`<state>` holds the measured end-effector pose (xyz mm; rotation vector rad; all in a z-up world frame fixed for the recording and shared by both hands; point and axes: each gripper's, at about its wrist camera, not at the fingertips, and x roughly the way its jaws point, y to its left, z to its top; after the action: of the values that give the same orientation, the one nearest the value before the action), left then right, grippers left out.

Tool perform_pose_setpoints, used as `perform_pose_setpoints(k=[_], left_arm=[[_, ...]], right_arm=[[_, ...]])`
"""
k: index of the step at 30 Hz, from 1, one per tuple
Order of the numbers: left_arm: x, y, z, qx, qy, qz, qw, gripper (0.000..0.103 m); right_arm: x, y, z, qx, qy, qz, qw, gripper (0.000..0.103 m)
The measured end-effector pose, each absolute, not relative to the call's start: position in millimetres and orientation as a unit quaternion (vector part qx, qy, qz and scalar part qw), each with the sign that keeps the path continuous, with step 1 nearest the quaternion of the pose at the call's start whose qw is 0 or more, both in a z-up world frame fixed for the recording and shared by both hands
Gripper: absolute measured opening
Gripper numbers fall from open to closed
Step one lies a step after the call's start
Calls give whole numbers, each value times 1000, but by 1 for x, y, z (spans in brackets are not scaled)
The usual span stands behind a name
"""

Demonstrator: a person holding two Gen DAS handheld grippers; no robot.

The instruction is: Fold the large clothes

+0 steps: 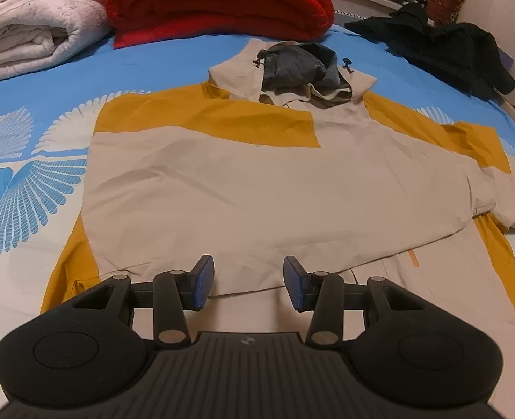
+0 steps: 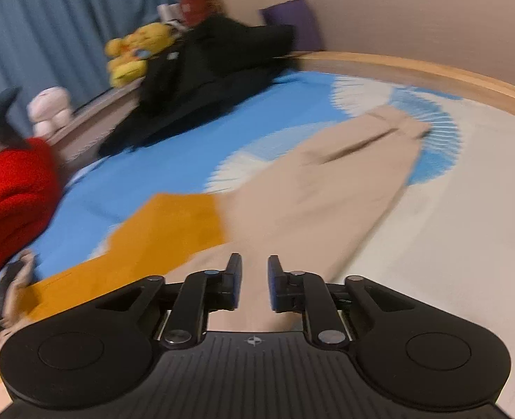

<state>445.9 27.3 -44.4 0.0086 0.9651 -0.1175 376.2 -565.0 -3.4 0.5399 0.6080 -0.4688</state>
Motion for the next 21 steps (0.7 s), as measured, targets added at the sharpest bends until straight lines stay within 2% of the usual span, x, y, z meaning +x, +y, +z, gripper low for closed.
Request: perform_pose_setpoints(k=[2,12,21], left_arm=[[446,28,-46,11,464,-54,884,49],[448,23,-59,34,470,-47,881,49],[454,30,-63,38,471,-31,881,49]], right_arm=[[373,-590,-16,274,291,-235,886,27],[369,-671,-75,391,264,-261,842,27],[401,-720,-89,418,217,-284,835,27]])
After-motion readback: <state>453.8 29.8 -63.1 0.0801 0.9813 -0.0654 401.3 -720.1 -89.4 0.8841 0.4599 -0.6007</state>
